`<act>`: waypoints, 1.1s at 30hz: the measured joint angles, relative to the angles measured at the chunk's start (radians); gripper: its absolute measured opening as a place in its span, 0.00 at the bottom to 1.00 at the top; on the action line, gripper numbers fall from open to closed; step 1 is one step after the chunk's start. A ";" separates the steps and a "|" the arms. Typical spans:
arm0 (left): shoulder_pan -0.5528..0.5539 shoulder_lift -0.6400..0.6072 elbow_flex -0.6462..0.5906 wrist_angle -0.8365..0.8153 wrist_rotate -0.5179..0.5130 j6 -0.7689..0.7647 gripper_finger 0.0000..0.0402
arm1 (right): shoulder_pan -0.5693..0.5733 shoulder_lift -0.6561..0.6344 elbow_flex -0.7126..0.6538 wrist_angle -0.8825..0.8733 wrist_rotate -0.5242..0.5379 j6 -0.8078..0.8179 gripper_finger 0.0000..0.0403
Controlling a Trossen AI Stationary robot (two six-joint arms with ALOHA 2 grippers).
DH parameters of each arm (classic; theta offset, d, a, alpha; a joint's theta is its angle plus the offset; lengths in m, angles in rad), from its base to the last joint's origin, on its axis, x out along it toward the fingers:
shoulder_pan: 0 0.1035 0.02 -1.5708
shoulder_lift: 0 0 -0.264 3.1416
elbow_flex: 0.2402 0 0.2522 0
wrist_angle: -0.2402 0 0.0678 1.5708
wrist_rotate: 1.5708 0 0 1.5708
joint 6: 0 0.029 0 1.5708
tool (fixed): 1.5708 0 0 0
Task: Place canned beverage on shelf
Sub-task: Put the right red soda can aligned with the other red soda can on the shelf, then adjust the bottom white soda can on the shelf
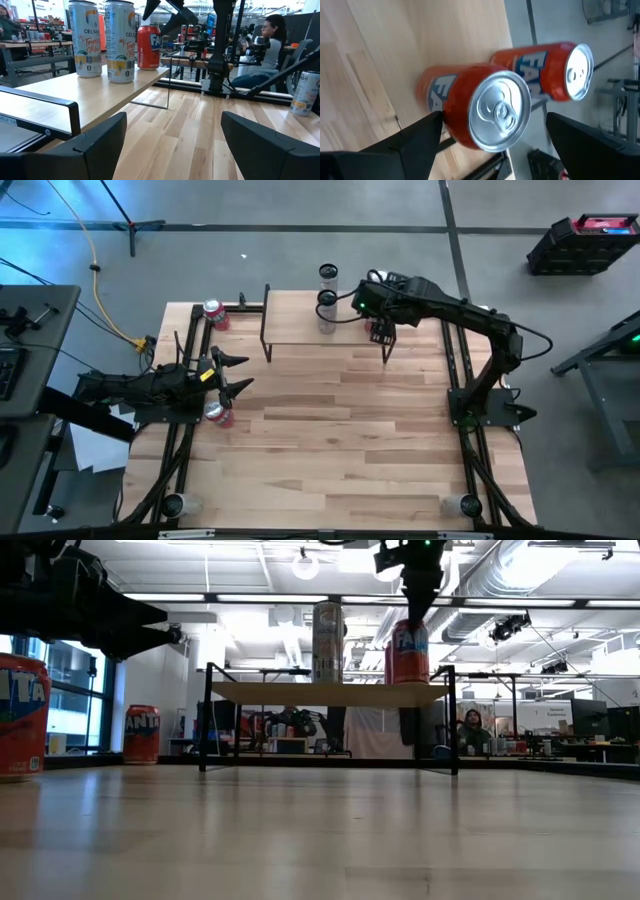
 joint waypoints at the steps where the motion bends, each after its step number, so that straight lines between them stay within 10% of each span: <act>1: 0.000 0.000 0.000 0.000 0.000 0.000 0.78 | 0.000 0.000 0.000 -0.010 0.001 0.007 0.85; 15: 0.000 0.000 0.000 0.000 0.000 0.000 0.78 | 0.006 -0.130 -0.007 0.015 0.007 0.056 0.85; 33: 0.000 0.000 0.000 0.000 0.000 0.000 0.78 | 0.049 -0.469 -0.333 0.297 0.015 0.179 0.85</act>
